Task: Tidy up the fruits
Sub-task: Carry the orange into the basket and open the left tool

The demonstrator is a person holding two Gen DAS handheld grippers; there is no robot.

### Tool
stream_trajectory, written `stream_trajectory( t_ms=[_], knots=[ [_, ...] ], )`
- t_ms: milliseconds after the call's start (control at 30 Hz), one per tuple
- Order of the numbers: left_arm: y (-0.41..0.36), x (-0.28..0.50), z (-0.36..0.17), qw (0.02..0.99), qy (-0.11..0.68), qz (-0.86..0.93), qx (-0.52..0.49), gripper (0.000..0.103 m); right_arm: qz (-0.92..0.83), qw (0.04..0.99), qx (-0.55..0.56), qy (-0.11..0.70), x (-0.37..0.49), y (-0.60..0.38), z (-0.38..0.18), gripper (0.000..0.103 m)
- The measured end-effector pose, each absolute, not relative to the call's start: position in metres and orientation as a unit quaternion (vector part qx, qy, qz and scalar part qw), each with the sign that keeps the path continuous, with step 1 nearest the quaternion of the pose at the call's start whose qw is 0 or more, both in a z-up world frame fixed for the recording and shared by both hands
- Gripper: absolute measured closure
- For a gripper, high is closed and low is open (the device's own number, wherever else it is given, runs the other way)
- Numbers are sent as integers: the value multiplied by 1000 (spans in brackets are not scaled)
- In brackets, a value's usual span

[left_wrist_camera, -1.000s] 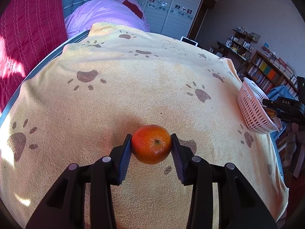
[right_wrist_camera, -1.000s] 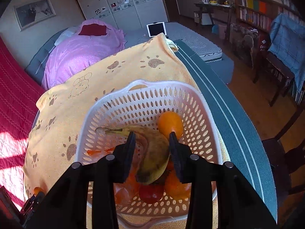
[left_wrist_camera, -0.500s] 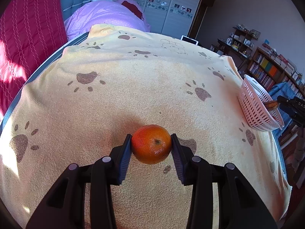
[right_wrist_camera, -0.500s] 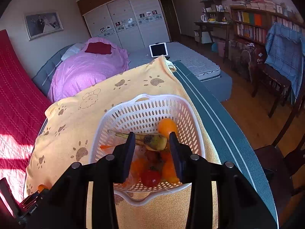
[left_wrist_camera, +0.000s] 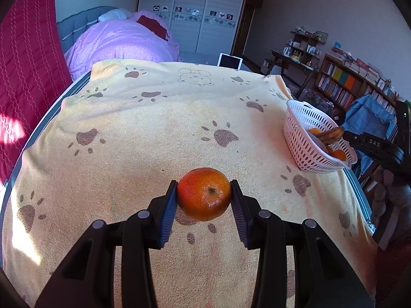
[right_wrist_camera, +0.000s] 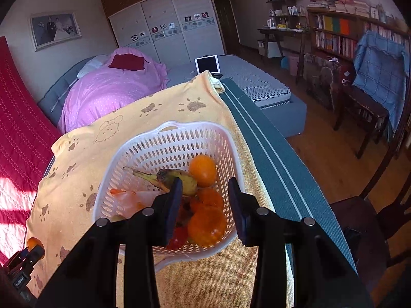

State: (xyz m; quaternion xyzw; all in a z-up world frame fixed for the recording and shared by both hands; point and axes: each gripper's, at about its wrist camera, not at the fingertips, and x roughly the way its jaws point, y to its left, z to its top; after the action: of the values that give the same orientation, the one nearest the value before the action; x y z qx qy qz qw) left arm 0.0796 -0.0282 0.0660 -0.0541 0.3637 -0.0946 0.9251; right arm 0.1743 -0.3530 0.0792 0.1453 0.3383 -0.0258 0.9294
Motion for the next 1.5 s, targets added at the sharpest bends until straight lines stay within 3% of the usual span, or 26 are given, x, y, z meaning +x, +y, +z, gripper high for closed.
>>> stream_trajectory(
  t_ms=[467,567,700,800,1500],
  knots=[
    [-78,90,93,929,347,-128,-21,62,4,929,200,312,159,-371,75,60],
    [-95,97,97,927,347,-142,-12,62,-19,939,199,279,141,-372,79,45],
    [-121,109,101,925,344,-162,1,62,-56,950,201,231,122,-376,86,43],
    [-142,120,104,921,343,-183,9,62,-96,950,216,205,113,-386,83,35],
    [-227,201,79,901,376,-215,33,61,-130,944,231,198,110,-391,64,34]
  ],
)
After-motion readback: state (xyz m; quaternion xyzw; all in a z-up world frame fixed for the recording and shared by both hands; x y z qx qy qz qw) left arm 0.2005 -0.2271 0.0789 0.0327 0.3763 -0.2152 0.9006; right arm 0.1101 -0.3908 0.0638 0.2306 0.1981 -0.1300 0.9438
